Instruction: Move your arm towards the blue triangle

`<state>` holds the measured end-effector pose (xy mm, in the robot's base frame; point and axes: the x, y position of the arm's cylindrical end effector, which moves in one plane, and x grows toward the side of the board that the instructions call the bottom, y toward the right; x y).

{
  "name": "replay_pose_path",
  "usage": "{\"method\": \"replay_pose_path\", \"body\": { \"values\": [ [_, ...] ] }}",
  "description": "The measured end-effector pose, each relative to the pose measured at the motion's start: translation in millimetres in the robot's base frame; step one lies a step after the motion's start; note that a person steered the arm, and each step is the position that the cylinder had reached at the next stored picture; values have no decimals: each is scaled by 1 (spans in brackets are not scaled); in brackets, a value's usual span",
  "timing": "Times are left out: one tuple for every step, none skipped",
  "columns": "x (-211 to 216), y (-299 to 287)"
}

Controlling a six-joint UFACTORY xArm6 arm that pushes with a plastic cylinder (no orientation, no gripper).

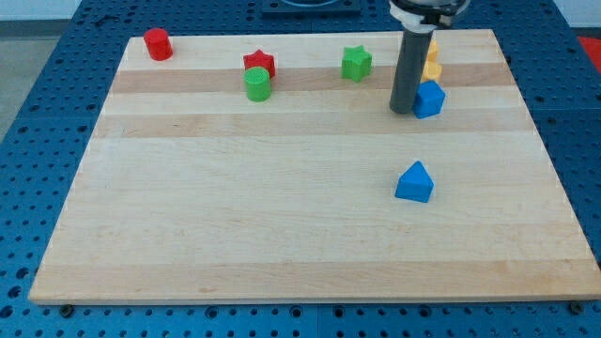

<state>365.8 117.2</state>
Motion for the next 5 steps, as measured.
{"method": "replay_pose_path", "body": {
  "values": [
    [34,-23],
    [81,-54],
    [139,-71],
    [182,-47],
    [171,0]
  ]
}}
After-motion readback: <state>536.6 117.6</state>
